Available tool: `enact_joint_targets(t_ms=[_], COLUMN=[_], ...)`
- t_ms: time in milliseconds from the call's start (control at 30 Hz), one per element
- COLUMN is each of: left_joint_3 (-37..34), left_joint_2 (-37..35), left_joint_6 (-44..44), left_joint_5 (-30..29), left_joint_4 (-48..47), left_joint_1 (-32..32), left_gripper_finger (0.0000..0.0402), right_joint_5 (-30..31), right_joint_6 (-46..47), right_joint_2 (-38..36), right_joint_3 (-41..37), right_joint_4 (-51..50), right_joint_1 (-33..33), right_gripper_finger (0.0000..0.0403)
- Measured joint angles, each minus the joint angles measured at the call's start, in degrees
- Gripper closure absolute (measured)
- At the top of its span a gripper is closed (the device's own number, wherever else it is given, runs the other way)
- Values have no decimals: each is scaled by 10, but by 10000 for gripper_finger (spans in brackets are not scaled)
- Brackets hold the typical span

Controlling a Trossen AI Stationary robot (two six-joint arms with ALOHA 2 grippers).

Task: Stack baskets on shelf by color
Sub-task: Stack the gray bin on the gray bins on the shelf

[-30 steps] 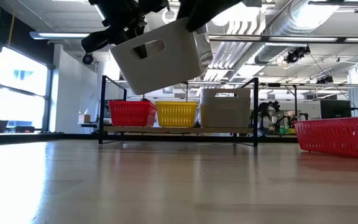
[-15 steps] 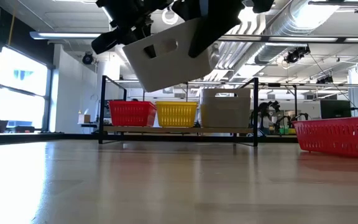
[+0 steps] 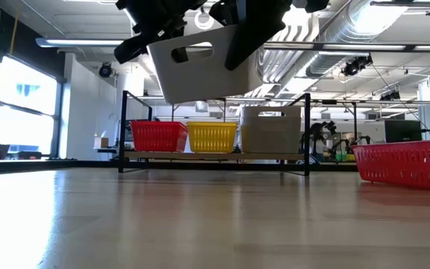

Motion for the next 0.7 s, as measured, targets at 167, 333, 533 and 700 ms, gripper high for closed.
enact_joint_targets(t_ms=[167,333,533,700], left_joint_3=[0,0,0,0], left_joint_2=[0,0,-12,-36], left_joint_6=[38,77,155,177], left_joint_5=[4,4,18,19], left_joint_4=[-2,2,23,19], left_joint_1=[-1,-1,-1,2], left_gripper_finger=[327,293,276,275], right_joint_5=[31,41,34,33], right_joint_6=[28,55,77,88], right_joint_2=[0,0,0,0], right_joint_3=[0,1,2,1], right_joint_4=[-1,-16,-51,-71], right_joint_1=[4,6,6,6], right_gripper_finger=[399,400,402,402])
